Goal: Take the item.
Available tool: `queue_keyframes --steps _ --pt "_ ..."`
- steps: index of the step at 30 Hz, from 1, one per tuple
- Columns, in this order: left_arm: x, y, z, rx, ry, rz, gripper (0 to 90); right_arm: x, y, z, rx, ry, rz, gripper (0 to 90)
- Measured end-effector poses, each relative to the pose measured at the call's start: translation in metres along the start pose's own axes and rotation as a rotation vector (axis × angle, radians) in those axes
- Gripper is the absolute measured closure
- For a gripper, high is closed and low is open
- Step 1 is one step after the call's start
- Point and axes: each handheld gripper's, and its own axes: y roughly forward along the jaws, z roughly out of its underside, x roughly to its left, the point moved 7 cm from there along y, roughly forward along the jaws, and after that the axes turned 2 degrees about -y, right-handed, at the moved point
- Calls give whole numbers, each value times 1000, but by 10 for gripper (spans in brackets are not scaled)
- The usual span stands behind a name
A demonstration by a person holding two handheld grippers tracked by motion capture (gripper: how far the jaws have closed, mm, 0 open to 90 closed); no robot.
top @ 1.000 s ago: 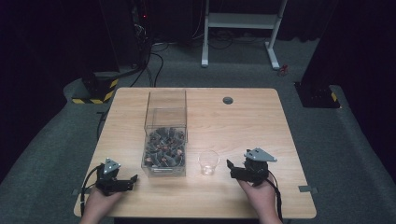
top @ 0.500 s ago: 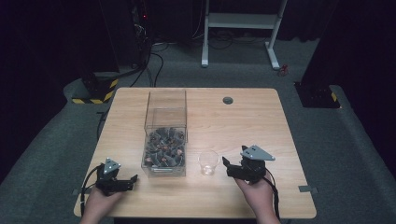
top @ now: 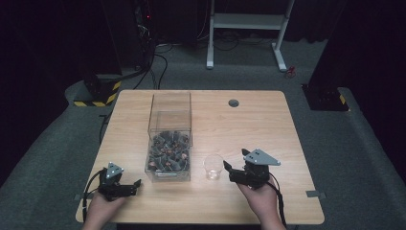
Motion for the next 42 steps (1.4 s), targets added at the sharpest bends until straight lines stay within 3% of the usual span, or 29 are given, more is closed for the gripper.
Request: queue_keyframes --steps 7,42 --pt "0 0 0 2 0 -1 22 14 8 -6 -9 -32 -25 252" --pt "0 0 0 3 0 2 22 64 37 -37 -9 -22 -132 310"
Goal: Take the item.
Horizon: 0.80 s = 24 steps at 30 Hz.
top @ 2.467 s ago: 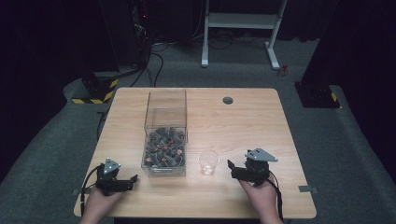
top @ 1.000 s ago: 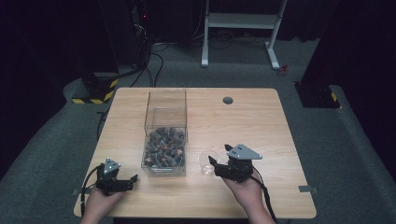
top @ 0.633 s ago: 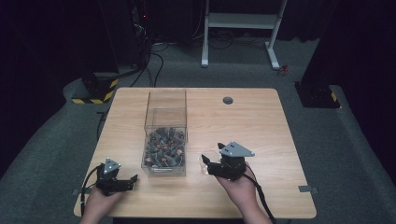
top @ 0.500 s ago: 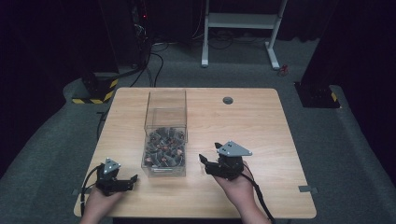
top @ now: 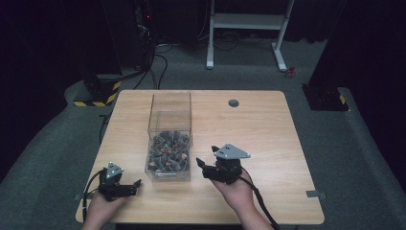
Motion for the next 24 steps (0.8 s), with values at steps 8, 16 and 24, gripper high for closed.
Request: queue_keyframes --steps 8,16,24 --pt "0 0 0 0 0 0 22 9 8 -1 9 -13 -20 324" --pt "0 0 0 2 5 2 21 19 16 -5 15 -12 -47 333" --pt "0 0 0 1 6 4 22 34 25 -8 25 -32 -83 352"
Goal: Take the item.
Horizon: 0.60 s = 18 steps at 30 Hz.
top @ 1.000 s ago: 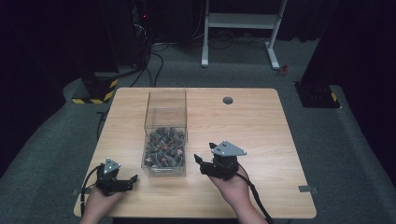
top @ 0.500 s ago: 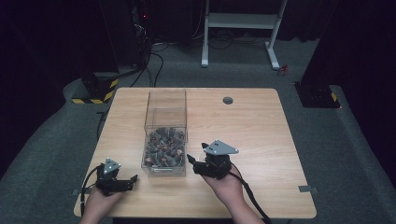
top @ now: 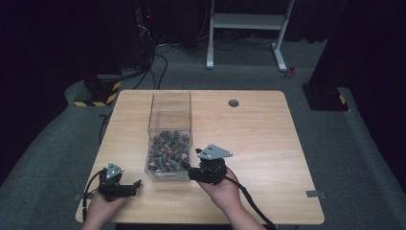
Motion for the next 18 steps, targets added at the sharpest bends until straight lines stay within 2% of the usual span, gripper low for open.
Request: queue_keyframes --steps 9,13,18 --pt "0 0 0 0 0 0 22 9 7 -3 3 -1 -27 376" --pt "0 0 0 0 0 0 22 15 11 -5 8 -16 -38 390" --pt "0 0 0 0 0 0 22 23 17 -8 14 -27 -40 442"
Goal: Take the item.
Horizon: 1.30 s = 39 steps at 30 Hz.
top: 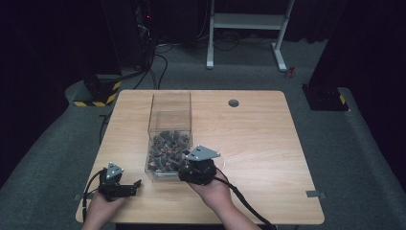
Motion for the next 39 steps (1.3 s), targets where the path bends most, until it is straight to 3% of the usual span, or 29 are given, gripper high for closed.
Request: queue_keyframes --steps 16,39 --pt "0 0 0 -1 4 2 22 11 18 -1 40 -5 -20 530" --pt "0 0 0 1 7 3 21 8 25 8 98 5 -4 699"
